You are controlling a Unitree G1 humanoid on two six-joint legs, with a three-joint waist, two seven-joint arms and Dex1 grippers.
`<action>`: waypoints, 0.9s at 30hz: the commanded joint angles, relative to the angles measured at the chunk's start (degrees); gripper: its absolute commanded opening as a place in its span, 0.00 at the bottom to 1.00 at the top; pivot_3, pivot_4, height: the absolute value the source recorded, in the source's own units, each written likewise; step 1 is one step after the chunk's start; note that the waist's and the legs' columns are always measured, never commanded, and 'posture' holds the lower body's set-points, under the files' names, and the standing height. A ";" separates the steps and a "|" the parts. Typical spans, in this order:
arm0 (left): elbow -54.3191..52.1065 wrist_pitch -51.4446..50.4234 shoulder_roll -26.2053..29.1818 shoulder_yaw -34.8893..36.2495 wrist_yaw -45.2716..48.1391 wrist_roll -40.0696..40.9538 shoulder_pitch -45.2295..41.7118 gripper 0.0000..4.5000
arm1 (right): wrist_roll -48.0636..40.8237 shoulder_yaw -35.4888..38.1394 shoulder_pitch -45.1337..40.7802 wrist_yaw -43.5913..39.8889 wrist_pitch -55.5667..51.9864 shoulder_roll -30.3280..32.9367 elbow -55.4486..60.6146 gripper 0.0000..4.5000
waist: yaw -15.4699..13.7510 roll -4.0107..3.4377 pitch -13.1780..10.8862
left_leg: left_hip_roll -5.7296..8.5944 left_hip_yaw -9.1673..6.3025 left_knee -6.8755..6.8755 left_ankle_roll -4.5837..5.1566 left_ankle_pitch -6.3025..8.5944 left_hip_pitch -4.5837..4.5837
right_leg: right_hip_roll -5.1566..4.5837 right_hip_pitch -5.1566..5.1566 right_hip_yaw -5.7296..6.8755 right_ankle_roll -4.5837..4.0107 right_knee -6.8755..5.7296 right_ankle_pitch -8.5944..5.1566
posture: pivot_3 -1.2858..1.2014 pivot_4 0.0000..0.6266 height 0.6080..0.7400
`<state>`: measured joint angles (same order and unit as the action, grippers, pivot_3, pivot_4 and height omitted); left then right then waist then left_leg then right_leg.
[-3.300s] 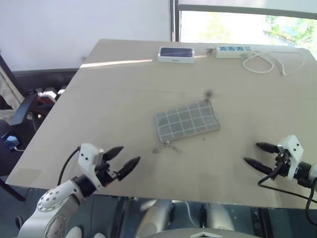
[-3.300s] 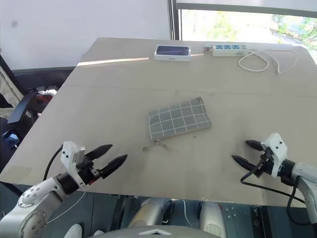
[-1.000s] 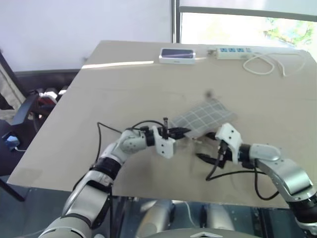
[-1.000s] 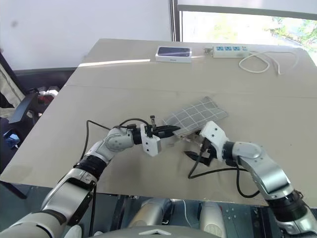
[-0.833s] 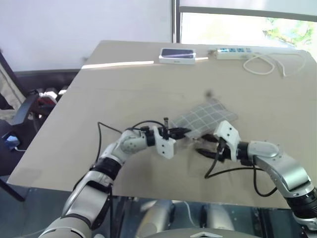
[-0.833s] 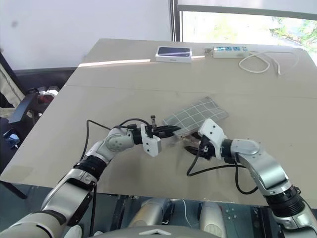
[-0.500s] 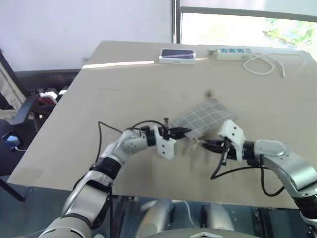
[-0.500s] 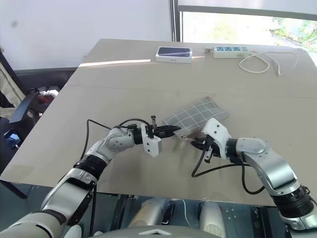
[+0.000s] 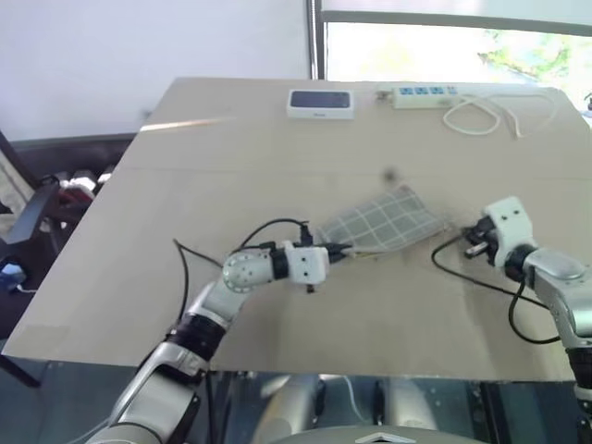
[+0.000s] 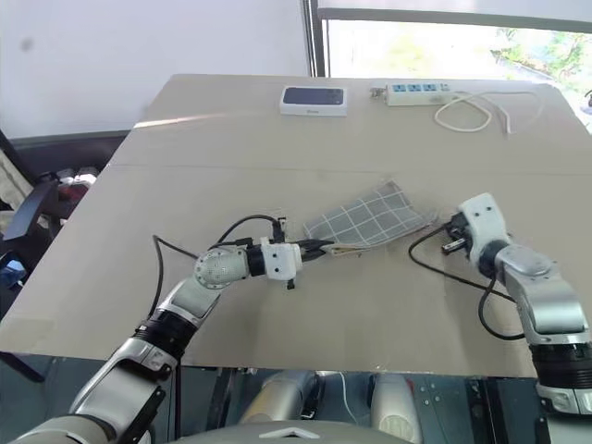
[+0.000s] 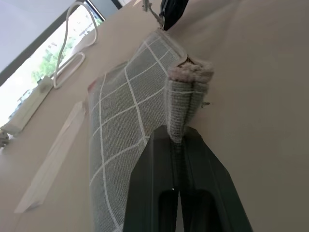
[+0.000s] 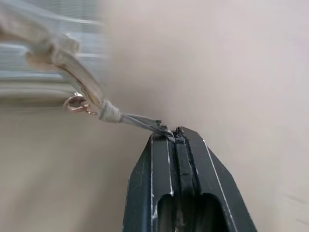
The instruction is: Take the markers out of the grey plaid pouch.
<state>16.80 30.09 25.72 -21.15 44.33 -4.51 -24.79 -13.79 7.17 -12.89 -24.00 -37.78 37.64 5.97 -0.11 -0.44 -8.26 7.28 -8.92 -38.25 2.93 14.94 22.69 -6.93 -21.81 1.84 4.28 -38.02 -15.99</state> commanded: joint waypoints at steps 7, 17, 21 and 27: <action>-8.19 -8.84 2.73 4.54 1.45 3.91 0.93 0.00 | -9.09 5.36 -0.57 -7.08 -3.15 1.34 9.54 0.53 | 0.69 -0.02 -0.01 | -0.03 -0.01 0.02 0.00 0.00 0.00 | 0.10 -0.01 0.00 0.00 0.03 0.00 | 0.52 0.24 0.98; -13.07 -15.04 -1.81 6.10 1.96 8.20 0.09 0.00 | -28.90 3.87 -1.53 -13.62 -16.51 -0.32 23.75 0.03 | 0.56 0.05 -0.06 | -0.03 -0.04 0.00 0.01 0.00 0.03 | -0.02 0.02 0.02 0.00 0.05 0.00 | 0.52 0.24 0.98; -14.27 -15.65 -2.46 5.98 2.83 8.96 -0.11 0.00 | -30.15 3.23 -3.39 -11.62 -17.21 -1.58 23.46 0.01 | 0.53 0.07 -0.07 | -0.03 -0.04 0.00 0.01 0.00 0.03 | -0.02 0.02 0.03 0.00 0.06 0.00 | 0.52 0.24 0.98; -15.62 -16.45 -2.90 5.22 3.92 9.11 0.45 0.00 | -31.00 2.06 -6.40 -9.41 -17.43 -4.02 22.25 0.01 | 0.55 0.08 -0.07 | -0.03 -0.04 0.01 0.00 0.00 0.03 | -0.02 0.01 0.03 0.00 0.06 0.00 | 0.52 0.24 0.98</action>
<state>3.93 13.71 23.13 -16.27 47.86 3.64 -24.21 -43.33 9.32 -18.06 -33.96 -55.32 33.93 27.46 0.44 -0.37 -8.33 7.26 -8.96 -38.24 2.93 14.94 22.72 -6.95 -21.80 1.87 4.27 -37.96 -15.99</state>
